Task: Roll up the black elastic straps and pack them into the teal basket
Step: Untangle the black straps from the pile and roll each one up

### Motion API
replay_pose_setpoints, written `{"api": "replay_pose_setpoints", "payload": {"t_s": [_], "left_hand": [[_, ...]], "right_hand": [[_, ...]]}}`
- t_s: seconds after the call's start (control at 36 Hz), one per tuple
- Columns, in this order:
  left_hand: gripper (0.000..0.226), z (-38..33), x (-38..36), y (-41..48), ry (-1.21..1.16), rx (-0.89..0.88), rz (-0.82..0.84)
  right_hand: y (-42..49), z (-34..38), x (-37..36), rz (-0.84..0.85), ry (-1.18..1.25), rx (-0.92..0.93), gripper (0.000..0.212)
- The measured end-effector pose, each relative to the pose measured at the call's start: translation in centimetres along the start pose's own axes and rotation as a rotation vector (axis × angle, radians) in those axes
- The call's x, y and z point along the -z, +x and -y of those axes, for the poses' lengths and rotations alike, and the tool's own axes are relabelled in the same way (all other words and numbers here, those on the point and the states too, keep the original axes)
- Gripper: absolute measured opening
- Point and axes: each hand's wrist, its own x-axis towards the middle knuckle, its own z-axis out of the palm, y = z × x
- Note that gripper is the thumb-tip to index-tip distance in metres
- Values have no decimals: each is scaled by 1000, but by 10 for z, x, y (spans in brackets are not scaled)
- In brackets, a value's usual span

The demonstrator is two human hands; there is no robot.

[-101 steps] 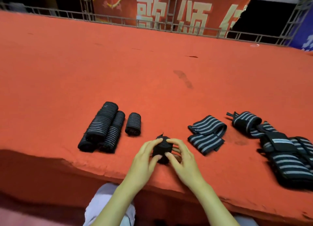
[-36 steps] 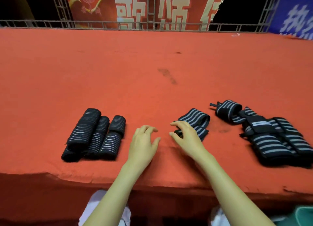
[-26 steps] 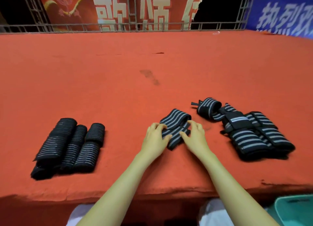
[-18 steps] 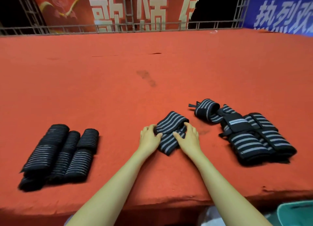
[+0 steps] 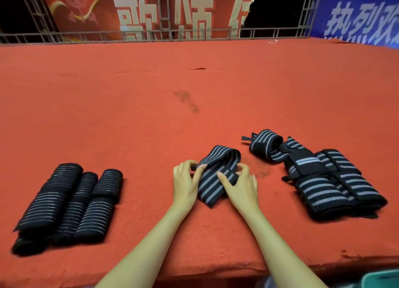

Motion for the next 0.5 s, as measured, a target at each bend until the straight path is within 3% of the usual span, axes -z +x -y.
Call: {"api": "replay_pose_setpoints", "payload": {"t_s": [0.14, 0.31, 0.42, 0.5], "left_hand": [[7, -5, 4, -1, -149, -4, 6], [15, -8, 7, -7, -150, -84, -28], [28, 6, 26, -6, -292, 199, -231], [31, 12, 49, -10, -415, 334, -148]], "right_hand": [[-2, -7, 3, 53, 439, 3, 50], [0, -8, 5, -46, 547, -8, 31], [5, -12, 9, -181, 650, -77, 25], [8, -15, 10, -173, 601, -61, 18]]}}
